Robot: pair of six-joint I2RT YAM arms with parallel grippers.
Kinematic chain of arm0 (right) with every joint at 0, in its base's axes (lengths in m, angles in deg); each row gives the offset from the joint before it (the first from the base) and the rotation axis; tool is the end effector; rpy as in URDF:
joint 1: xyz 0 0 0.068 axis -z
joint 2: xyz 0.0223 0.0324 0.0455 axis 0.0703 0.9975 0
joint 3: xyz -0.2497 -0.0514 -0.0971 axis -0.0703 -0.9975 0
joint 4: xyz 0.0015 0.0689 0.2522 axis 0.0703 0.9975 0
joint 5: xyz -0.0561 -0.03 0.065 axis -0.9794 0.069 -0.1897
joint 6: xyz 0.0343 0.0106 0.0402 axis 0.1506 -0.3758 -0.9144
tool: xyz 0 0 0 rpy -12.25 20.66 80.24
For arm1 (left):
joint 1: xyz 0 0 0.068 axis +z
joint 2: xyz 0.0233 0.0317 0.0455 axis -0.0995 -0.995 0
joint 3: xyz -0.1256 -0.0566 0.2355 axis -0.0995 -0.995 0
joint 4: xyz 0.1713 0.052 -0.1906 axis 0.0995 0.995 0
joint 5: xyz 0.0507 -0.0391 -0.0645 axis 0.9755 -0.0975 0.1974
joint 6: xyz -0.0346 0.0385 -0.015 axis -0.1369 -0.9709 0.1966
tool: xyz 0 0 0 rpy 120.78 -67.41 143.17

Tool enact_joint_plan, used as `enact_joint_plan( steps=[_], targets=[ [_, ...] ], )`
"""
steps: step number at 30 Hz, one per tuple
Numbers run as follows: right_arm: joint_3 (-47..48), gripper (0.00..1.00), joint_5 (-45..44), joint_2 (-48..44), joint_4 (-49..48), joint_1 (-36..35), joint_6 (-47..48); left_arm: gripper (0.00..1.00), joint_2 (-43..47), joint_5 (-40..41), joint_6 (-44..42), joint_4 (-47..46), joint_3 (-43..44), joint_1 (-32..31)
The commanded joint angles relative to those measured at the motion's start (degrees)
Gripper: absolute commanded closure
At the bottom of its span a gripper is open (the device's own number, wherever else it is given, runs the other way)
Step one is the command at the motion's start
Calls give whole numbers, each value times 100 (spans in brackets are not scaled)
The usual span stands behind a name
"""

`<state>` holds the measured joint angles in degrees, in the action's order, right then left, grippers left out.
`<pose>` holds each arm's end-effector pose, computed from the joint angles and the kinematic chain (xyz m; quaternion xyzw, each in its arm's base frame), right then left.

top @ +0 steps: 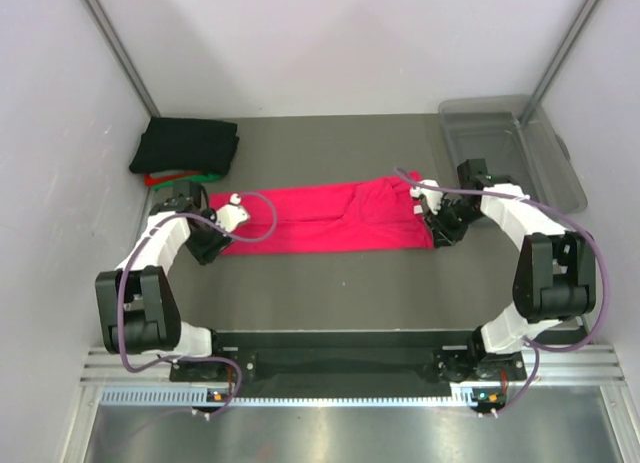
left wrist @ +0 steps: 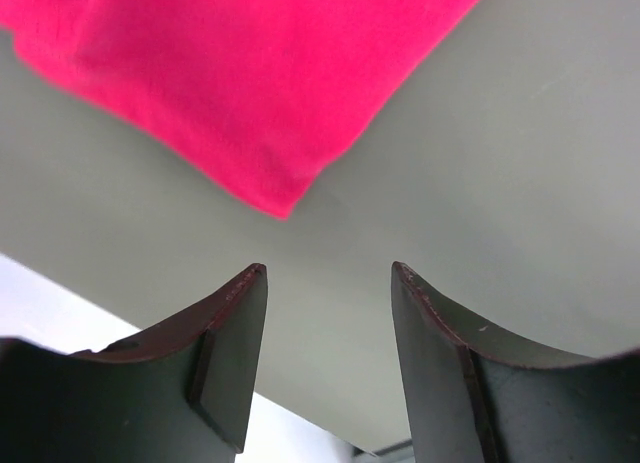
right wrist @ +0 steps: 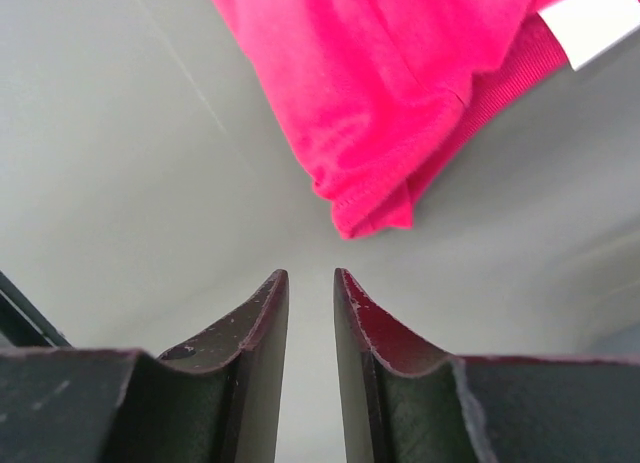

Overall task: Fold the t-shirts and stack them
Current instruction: Fold the tshirt

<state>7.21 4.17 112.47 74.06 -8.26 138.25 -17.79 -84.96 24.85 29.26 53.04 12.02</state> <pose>0.2877 0.0367 0.2104 -0.4597 0.8548 0.1647 0.1759 0.2549 0.0241 0.2096 0.4310 0.8879 0.0313 0.1579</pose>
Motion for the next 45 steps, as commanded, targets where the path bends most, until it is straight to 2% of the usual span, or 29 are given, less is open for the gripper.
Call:
enact_joint_plan(
  steps=[1,9,21,24,26,28,29,32,35,41,45],
  targets=[
    [65,74,258,-124,-56,-157,-124,42,-162,20,-240,-302,135,-200],
    [-67,74,259,-115,-170,-289,-203,42,-759,379,-3,-969,-85,-761],
    [-286,74,338,-124,-284,-306,-151,45,-1384,1047,-117,-1902,-252,-762],
    [-330,74,329,-124,-328,-307,-151,50,-1507,1144,-213,-1833,-305,-762],
    [-357,74,320,-107,-328,-307,-133,58,-1568,1101,-231,-1683,-296,-762],
    [-331,73,311,-63,-346,-307,-133,69,-1586,1022,-249,-1429,-287,-762],
    [-304,74,259,-45,-363,-307,-142,79,-1613,987,-249,-1314,-270,-771],
    [-103,72,66,42,-548,-289,-387,99,-1578,846,-152,-936,-182,-771],
    [310,69,-101,218,-794,-245,-747,100,-1342,802,-56,-707,-208,-806],
    [1760,66,-251,1281,-680,-201,-1476,100,-683,775,129,-163,-401,-876],
    [2585,64,-225,1974,-496,-201,-1645,100,-76,775,164,241,-656,-947]
  ],
)
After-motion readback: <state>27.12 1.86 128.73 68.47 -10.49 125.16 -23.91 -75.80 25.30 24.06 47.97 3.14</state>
